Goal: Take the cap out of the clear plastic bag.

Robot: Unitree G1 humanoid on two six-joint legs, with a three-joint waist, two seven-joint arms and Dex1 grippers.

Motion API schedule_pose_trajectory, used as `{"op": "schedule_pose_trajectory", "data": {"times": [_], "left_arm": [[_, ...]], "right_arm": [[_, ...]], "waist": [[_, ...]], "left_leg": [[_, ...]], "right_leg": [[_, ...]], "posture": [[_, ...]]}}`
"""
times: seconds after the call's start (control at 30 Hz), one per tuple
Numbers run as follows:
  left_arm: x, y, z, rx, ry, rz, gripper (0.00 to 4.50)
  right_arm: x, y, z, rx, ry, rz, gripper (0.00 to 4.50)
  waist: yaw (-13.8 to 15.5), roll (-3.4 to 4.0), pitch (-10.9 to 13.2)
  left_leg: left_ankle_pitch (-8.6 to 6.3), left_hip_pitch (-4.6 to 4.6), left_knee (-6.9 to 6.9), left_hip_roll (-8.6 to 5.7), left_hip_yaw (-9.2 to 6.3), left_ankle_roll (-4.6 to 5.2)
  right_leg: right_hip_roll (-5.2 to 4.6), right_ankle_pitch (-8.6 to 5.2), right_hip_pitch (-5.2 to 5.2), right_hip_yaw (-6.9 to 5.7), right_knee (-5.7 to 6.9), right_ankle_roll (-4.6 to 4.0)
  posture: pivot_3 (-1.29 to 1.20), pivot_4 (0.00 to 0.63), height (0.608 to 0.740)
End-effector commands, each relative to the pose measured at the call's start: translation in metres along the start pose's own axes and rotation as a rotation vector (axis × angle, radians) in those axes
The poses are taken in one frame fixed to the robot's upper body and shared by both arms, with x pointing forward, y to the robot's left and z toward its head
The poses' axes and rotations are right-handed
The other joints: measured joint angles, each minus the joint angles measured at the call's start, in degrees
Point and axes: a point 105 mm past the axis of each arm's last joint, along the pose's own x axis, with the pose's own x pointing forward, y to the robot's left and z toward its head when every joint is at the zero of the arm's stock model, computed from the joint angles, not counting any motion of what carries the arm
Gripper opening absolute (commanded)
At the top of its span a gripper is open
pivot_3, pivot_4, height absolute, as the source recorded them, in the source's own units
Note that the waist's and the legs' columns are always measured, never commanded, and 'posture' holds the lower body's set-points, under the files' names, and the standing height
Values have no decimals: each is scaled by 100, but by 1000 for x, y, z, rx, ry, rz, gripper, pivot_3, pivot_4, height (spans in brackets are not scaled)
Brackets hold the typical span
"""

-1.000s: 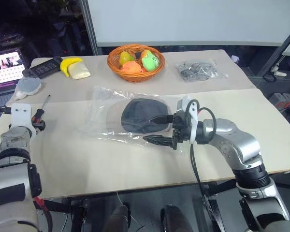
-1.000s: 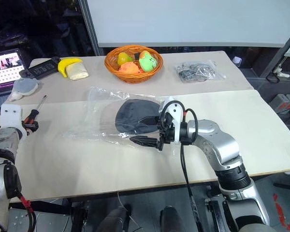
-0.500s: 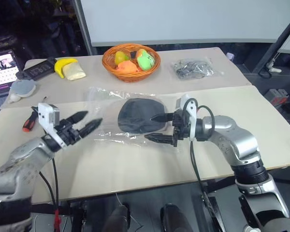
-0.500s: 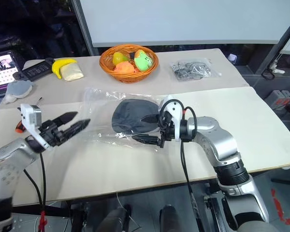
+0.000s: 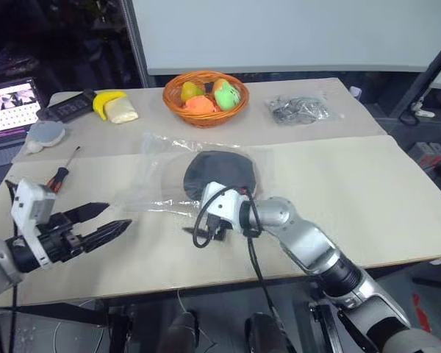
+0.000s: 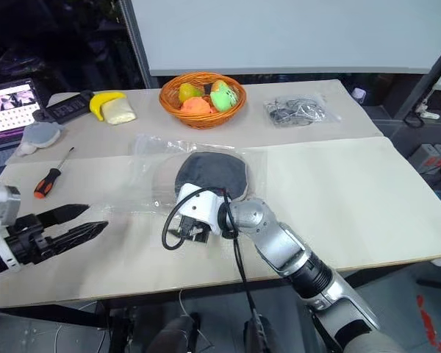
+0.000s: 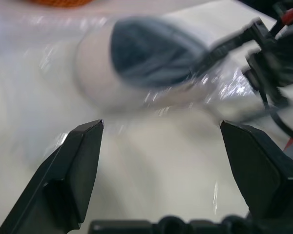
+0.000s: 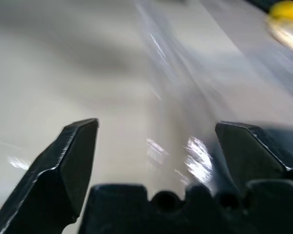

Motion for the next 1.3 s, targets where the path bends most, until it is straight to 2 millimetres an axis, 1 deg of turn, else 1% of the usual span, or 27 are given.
{"op": "schedule_pose_trajectory", "data": {"times": [0.03, 0.1, 0.17, 0.3, 0.37, 0.43, 0.5, 0.6, 0.67, 0.73, 0.77, 0.83, 0.87, 0.9, 1.03, 1.13, 1.23, 1.3], "left_arm": [[-9, -2, 0, 8, -13, -5, 4101], [-8, -4, 1, 3, -28, -15, 4101], [-6, -7, 1, 17, -32, -33, 4101], [-2, -14, -4, 80, 21, -66, 4101], [0, -7, -1, 201, 16, -7, 4101], [4, -18, -7, 367, 56, -27, 4101], [6, -34, -11, 410, 69, -94, 4101], [7, -46, -10, 424, 56, -133, 4101], [9, -51, -10, 421, 50, -147, 4101], [10, -51, -10, 410, 44, -143, 4101], [11, -50, -10, 406, 41, -137, 4101], [12, -47, -11, 394, 38, -124, 4101], [12, -46, -11, 391, 38, -120, 4164], [12, -44, -12, 391, 39, -117, 4164], [14, -44, -13, 387, 41, -117, 4164], [16, -42, -13, 383, 38, -112, 4164], [18, -41, -14, 379, 38, -110, 4164], [19, -41, -15, 378, 37, -110, 4164]], "right_arm": [[6, -15, 23, -233, -61, -133, 4500], [13, -5, 23, -280, -59, -120, 4500], [19, 1, 15, -338, -24, -117, 4500], [26, 2, -9, -395, 82, -134, 4500], [26, 4, -15, -334, 99, -122, 4500], [25, 4, -21, -291, 124, -124, 4500], [24, 3, -27, -281, 151, -127, 4500], [21, -4, -37, -286, 205, -162, 4500], [16, -21, -57, -313, 305, -244, 4500], [12, -32, -72, -337, 365, -290, 4500], [11, -34, -76, -326, 376, -299, 4500], [10, -36, -79, -326, 375, -309, 4500], [10, -36, -79, -331, 370, -312, 3981], [11, -35, -78, -340, 361, -305, 3811], [13, -32, -77, -387, 341, -280, 2412], [13, -31, -81, -404, 348, -262, 1493], [11, -33, -84, -472, 342, -239, 477], [6, -39, -89, -590, 323, -209, 477]], "waist": [[10, -1, -1], [10, -3, -2], [-8, -4, -2], [-11, -4, -2], [6, -4, -2], [-4, -5, -3], [-16, -5, -3], [-14, -5, -3], [2, -5, -3], [18, -4, -3], [26, -4, -3], [46, -6, -4], [51, -6, -4], [56, -6, -4], [47, -6, -4], [26, -7, -4], [7, -7, -4], [8, -6, -4]], "left_leg": [[0, -2, -1, 2, 0, -1], [-7, -2, -2, 14, 1, -10], [-12, -2, -2, 21, 2, -19], [-15, -2, -2, 24, 6, -24], [-15, -2, -2, 24, 7, -24], [-15, -1, -3, 31, 7, -25], [-17, -2, -5, 37, 13, -27], [-18, -1, -6, 47, 21, -29], [-19, 1, -6, 55, 21, -29], [-18, 10, -5, 60, 21, -29], [-18, 14, -2, 62, 21, -29], [-18, 29, 0, 64, 22, -29], [-18, 41, -1, 66, 23, -29], [-18, 44, -1, 66, 23, -29], [-18, 34, -3, 68, 25, -29], [-18, 20, -6, 70, 27, -28], [-19, 19, -9, 74, 29, -29], [-19, 19, -9, 73, 29, -30]], "right_leg": [[0, 0, -2, 1, -1, -1], [4, 0, 0, 1, -7, -5], [10, 0, 1, 1, -11, -7], [13, 3, 3, 2, -20, -12], [13, 4, 6, 1, -24, -14], [20, 7, 8, 1, -28, -18], [21, 11, 9, 1, -38, -25], [24, 14, 8, 3, -43, -27], [32, 16, 9, 1, -43, -31], [38, 18, 15, 0, -43, -34], [40, 19, 19, 0, -43, -35], [40, 19, 23, -3, -44, -35], [40, 18, 26, -4, -49, -34], [40, 18, 28, -4, -51, -35], [43, 21, 28, -3, -56, -35], [48, 23, 26, -1, -57, -37], [53, 24, 26, 1, -59, -38], [54, 24, 26, 1, -60, -38]], "posture": [[0, 150, 740], [0, 150, 740], [0, 150, 740], [0, 150, 740], [0, 150, 740], [0, 150, 740], [0, 150, 740], [0, 150, 740], [0, 150, 740], [0, 150, 740], [0, 150, 740], [0, 150, 740], [0, 150, 740], [0, 150, 740], [0, 150, 740], [0, 150, 740], [0, 150, 740], [0, 150, 740]]}}
